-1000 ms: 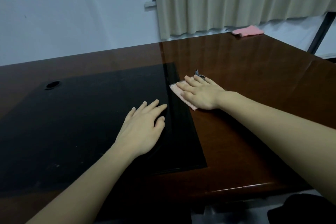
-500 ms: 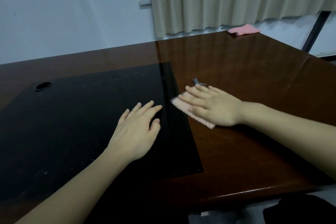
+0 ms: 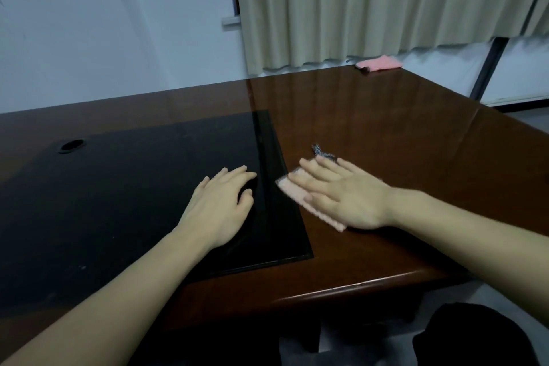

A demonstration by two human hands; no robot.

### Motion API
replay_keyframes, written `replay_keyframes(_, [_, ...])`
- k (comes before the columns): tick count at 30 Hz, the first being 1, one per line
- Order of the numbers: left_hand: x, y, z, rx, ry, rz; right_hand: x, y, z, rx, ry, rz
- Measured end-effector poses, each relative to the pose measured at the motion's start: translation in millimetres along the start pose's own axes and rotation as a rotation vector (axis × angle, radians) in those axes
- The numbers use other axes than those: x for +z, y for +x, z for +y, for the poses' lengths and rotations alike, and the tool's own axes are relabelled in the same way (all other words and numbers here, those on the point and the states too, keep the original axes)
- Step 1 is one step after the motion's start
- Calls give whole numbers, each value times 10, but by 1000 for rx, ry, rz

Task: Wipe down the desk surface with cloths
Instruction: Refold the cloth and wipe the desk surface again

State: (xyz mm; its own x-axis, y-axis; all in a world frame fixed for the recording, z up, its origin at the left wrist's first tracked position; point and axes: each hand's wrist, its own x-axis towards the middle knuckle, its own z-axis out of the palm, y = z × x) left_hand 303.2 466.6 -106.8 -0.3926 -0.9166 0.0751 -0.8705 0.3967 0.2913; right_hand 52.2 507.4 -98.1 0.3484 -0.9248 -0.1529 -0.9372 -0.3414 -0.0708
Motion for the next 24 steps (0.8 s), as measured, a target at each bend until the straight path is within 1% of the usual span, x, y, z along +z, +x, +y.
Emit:
replay_keyframes(4, [-13, -18, 23, 34, 41, 41, 91, -456, -144, -66, 5, -19])
replay_keyframes(7, [-20, -20, 32, 23, 37, 36, 61, -419, -66, -54, 13, -49])
replay_keyframes(9, [-34, -27, 38, 20, 35, 35, 33, -244, 72, -8, 16, -36])
replay_keyframes(14, [-101, 5, 117, 16, 29, 36, -49, 289, 473, 201, 43, 18])
replay_keyframes(16, [-112, 69, 172, 22, 12, 35, -52, 382, 498, 232, 48, 25])
replay_keyframes(18, [-104, 156, 234, 32, -7, 37, -44, 314, 432, 209, 56, 26])
replay_keyframes(24, [-33, 442, 381, 83, -66, 21, 63, -438, 51, -5, -5, 4])
